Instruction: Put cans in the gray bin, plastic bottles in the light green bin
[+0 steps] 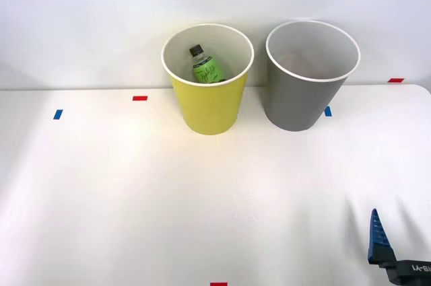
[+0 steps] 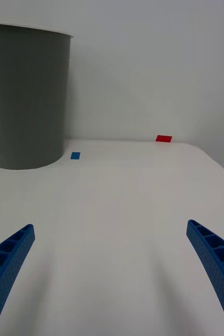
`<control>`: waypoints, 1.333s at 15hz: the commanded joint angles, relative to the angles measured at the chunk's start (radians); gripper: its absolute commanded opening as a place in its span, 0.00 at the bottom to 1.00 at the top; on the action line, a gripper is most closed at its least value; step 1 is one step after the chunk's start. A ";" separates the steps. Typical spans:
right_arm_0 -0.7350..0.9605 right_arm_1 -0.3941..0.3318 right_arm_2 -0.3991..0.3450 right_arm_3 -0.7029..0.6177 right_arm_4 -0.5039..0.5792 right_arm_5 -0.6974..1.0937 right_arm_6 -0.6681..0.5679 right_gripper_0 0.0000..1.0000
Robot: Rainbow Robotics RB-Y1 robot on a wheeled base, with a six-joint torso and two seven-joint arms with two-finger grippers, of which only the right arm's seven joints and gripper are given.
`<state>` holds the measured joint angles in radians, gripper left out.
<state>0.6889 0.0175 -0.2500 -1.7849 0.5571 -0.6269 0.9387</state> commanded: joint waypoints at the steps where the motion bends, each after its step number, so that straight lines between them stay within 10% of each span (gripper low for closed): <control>1: 0.018 0.000 -0.003 -0.001 0.001 -0.005 0.005 1.00; 9: 0.057 0.000 0.074 0.024 -0.180 -0.005 0.307 1.00; 20: 0.098 -0.053 0.138 0.016 -0.049 -0.053 0.290 1.00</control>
<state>0.7818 -0.0202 -0.1184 -1.7666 0.5084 -0.6757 1.2301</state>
